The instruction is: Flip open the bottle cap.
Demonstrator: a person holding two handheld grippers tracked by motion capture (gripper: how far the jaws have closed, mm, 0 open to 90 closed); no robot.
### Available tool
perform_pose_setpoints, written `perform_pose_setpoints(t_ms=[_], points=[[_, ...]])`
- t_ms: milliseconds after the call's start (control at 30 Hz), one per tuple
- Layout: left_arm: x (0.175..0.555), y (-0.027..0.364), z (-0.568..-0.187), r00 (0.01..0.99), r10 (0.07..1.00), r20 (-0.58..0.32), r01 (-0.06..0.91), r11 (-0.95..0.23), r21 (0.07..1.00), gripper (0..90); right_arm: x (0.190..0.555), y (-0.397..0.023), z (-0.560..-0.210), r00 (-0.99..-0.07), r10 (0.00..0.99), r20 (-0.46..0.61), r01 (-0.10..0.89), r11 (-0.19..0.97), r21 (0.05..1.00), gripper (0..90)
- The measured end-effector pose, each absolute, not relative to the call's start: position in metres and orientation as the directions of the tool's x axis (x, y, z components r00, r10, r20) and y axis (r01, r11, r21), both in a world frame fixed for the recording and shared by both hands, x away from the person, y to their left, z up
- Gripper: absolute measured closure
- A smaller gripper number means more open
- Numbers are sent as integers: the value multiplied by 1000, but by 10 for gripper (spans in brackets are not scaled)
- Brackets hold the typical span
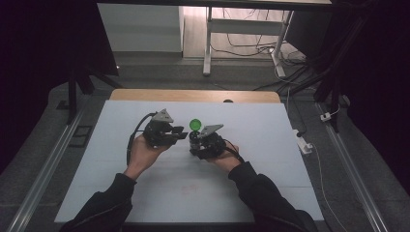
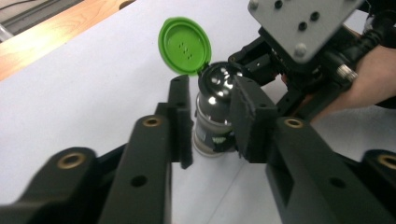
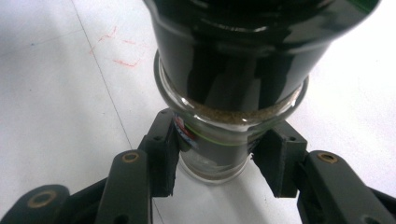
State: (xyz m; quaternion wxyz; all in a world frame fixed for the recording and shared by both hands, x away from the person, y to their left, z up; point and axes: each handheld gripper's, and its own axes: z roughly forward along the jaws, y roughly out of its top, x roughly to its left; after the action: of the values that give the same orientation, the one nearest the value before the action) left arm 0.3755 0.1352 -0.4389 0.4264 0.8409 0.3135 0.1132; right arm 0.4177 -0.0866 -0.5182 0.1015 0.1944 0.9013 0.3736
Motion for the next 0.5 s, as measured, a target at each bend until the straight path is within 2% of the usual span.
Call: perform_pose_setpoints(t_ms=[100, 433, 467, 500], points=[[371, 142, -439, 771, 632, -79, 435, -432, 790, 632, 418, -86, -518, -903, 428, -39, 275, 646, 712, 520], [355, 154, -439, 771, 632, -73, 439, -445, 781, 420, 415, -88, -516, -897, 441, -30, 287, 631, 721, 333], [353, 155, -440, 772, 632, -69, 435, -446, 782, 420, 415, -88, -516, -897, 441, -30, 287, 631, 721, 333], [351, 157, -441, 773, 630, -68, 432, -446, 784, 372, 413, -87, -513, -893, 448, -38, 285, 630, 722, 295]])
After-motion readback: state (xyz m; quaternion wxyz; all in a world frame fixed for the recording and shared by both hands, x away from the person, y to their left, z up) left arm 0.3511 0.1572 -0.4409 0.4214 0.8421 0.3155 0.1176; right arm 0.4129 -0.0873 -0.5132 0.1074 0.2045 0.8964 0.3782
